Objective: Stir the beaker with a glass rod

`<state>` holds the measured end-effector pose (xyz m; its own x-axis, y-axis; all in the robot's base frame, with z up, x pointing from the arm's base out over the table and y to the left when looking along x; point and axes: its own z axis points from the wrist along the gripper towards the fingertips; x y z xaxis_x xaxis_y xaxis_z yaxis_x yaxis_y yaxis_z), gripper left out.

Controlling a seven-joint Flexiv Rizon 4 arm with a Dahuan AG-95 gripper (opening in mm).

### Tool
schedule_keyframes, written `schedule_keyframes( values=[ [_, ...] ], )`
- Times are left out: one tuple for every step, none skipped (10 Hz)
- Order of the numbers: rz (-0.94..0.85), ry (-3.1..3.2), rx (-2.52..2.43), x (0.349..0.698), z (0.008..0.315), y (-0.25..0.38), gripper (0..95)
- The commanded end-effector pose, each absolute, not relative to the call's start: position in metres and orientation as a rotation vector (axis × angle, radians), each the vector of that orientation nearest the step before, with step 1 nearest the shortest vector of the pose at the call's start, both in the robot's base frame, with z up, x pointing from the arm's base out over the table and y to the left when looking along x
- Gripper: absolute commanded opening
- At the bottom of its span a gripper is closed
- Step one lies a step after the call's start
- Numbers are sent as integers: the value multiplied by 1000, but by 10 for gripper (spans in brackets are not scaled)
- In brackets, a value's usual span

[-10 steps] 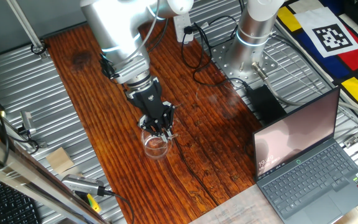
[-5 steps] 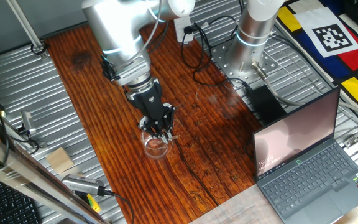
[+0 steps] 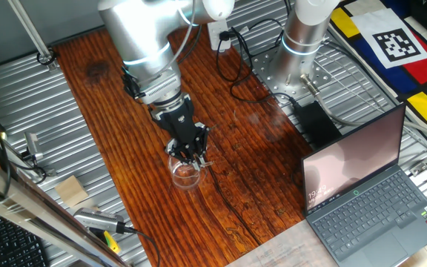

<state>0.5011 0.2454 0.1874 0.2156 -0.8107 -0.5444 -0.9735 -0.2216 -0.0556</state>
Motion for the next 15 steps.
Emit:
schedule_keyframes(
  values=[
    [578, 1662, -2108, 501, 187, 245, 0],
    [577, 1668, -2106, 501, 187, 246, 0],
    [573, 1680, -2105, 501, 187, 246, 0],
    [571, 1685, -2104, 501, 187, 246, 0],
    [570, 1686, -2103, 502, 185, 248, 0],
    [569, 1691, -2100, 502, 185, 249, 0],
    [566, 1699, -2096, 503, 184, 251, 0],
    [563, 1702, -2094, 503, 183, 252, 0],
    [562, 1703, -2093, 504, 182, 253, 0],
    [560, 1707, -2093, 504, 182, 254, 0],
    [554, 1713, -2094, 504, 181, 254, 0],
    [547, 1717, -2096, 504, 181, 255, 0],
    [542, 1726, -2093, 505, 178, 255, 0],
    [541, 1730, -2091, 505, 177, 256, 0],
    [544, 1733, -2087, 505, 176, 257, 0]
  ],
)
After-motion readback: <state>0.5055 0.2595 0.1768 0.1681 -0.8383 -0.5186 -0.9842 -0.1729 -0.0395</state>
